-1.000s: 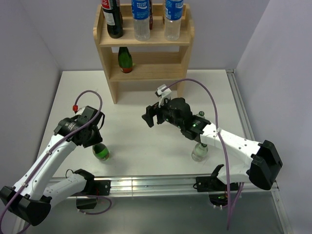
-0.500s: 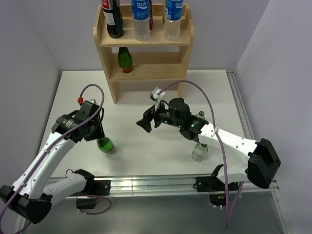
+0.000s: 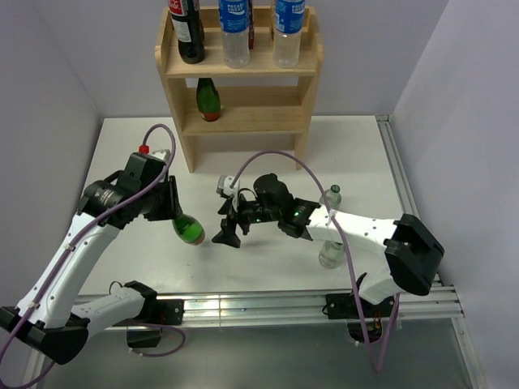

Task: Place and organize the beverage onto the shelf
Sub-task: Pick up the drink from the center of the board.

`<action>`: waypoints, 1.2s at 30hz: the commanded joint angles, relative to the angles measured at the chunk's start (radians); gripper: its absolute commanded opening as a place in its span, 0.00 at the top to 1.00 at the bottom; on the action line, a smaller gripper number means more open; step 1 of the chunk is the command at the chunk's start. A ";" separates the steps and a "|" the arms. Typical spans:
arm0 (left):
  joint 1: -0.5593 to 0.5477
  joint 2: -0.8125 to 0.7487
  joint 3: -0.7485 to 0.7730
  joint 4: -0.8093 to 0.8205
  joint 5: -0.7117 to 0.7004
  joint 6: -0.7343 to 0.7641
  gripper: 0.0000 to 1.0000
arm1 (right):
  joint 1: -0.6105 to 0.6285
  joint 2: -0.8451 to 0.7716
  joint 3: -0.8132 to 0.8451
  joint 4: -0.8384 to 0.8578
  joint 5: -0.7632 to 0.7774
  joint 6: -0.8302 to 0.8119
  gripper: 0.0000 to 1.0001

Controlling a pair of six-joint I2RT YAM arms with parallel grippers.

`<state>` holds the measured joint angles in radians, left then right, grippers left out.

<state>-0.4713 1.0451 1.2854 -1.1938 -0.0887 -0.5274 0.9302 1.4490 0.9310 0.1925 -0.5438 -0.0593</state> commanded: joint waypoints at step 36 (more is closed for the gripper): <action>-0.049 0.043 0.204 0.077 0.277 0.115 1.00 | 0.099 0.244 0.262 -0.111 -0.050 -0.139 0.26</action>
<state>-0.5117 1.1046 1.4090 -1.2263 0.1295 -0.4160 1.0157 1.6653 1.1545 0.1268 -0.5831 -0.1711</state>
